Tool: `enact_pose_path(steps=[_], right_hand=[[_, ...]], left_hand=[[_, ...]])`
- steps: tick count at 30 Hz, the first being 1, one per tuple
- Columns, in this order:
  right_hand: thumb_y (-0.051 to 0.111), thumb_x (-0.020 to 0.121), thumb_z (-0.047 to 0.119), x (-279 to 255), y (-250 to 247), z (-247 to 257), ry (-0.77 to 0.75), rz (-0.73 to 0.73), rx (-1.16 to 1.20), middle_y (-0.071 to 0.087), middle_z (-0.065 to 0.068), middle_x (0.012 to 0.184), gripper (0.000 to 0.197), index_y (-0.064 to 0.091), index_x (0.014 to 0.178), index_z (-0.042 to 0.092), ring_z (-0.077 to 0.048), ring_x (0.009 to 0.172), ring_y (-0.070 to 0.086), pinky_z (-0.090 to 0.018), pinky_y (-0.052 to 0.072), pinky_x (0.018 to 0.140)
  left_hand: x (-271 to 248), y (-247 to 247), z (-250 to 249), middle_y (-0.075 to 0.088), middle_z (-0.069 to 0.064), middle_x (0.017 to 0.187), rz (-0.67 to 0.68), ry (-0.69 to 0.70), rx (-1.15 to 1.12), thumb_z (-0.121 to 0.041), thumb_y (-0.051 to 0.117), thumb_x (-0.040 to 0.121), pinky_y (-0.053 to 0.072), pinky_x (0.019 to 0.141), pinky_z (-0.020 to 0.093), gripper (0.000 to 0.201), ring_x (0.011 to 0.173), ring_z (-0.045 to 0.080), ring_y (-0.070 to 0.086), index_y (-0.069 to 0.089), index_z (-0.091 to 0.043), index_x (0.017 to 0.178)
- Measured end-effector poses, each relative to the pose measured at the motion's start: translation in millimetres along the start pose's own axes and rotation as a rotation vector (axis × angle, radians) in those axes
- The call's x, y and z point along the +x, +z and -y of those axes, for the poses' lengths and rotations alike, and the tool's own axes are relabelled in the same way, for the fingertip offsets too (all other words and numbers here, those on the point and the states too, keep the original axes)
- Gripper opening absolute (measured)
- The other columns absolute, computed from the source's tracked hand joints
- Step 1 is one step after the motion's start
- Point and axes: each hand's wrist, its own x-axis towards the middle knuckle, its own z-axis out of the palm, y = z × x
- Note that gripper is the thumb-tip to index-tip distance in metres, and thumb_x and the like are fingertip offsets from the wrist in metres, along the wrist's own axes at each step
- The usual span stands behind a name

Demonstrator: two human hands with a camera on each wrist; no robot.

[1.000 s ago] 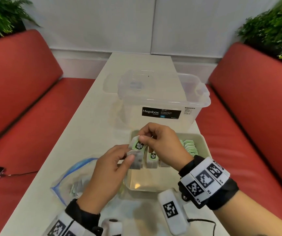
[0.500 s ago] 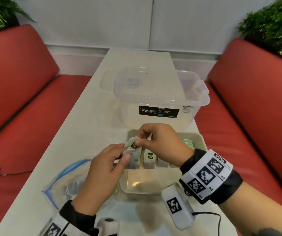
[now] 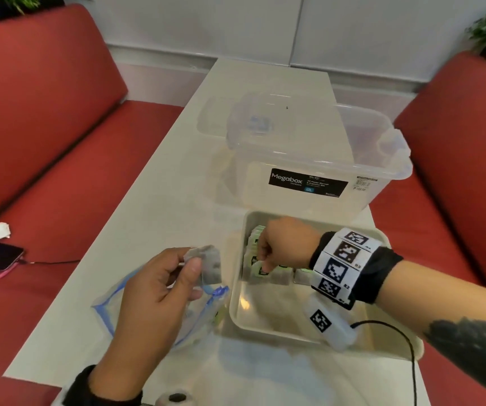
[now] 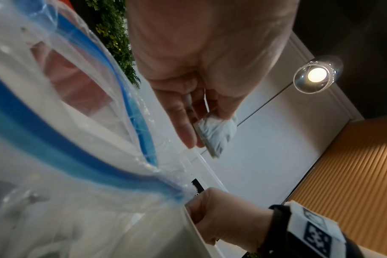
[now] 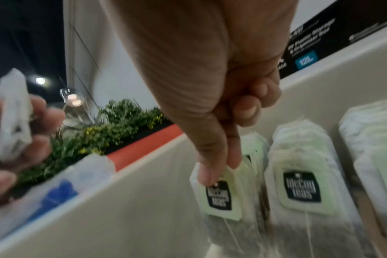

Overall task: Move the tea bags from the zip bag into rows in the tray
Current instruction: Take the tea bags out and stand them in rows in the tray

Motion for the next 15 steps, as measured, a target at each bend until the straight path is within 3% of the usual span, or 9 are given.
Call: enact_pose_path(steps=[2, 6, 10, 13, 15], right_hand=[[0.075, 0.077, 0.024, 10.4, 3.7, 0.0, -0.008, 0.047, -0.049, 0.063, 0.007, 0.075, 0.014, 0.072, 0.089, 0.017, -0.007, 0.065, 0.051, -0.021, 0.037, 0.055], [0.076, 0.075, 0.026, 21.3, 5.8, -0.5, -0.009, 0.061, -0.105, 0.070, 0.004, 0.084, 0.013, 0.072, 0.085, 0.018, -0.013, 0.071, 0.056, -0.024, 0.040, 0.063], [0.076, 0.075, 0.029, 25.3, 5.2, 3.0, -0.028, 0.046, -0.141, 0.067, 0.004, 0.083, 0.017, 0.071, 0.087, 0.018, -0.014, 0.070, 0.055, -0.024, 0.040, 0.061], [0.074, 0.075, 0.026, 26.7, 2.9, 5.4, -0.037, -0.002, -0.141, 0.054, 0.010, 0.072, 0.016, 0.070, 0.088, 0.018, -0.013, 0.068, 0.051, -0.022, 0.037, 0.052], [0.075, 0.073, 0.026, 27.2, 4.1, 5.5, -0.041, -0.009, -0.145, 0.057, 0.009, 0.073, 0.015, 0.069, 0.086, 0.019, -0.013, 0.069, 0.053, -0.022, 0.037, 0.052]], left_hand=[[-2.8, -1.9, 0.4, 0.071, -0.003, 0.092, -0.002, -0.012, -0.001, -0.057, 0.051, 0.070, 0.056, 0.062, 0.023, 0.031, 0.085, 0.019, 0.068, 0.069, -0.041, 0.091], [-5.3, -2.7, -0.4, 0.070, -0.009, 0.089, 0.006, -0.026, 0.014, -0.057, 0.052, 0.071, 0.054, 0.058, 0.018, 0.029, 0.082, 0.012, 0.068, 0.067, -0.042, 0.089], [-6.6, 0.3, -4.1, 0.069, -0.016, 0.085, 0.051, -0.023, 0.028, -0.048, 0.060, 0.082, 0.053, 0.056, 0.017, 0.008, 0.077, 0.004, 0.066, 0.067, -0.049, 0.084], [-10.5, 3.5, -6.3, 0.069, -0.017, 0.081, 0.135, -0.020, 0.071, -0.050, 0.055, 0.074, 0.055, 0.056, 0.021, 0.014, 0.073, 0.004, 0.064, 0.066, -0.052, 0.083], [-13.4, 4.7, -5.5, 0.068, -0.014, 0.078, 0.223, -0.009, 0.121, -0.055, 0.052, 0.074, 0.057, 0.058, 0.029, 0.019, 0.071, 0.007, 0.064, 0.066, -0.050, 0.085]])
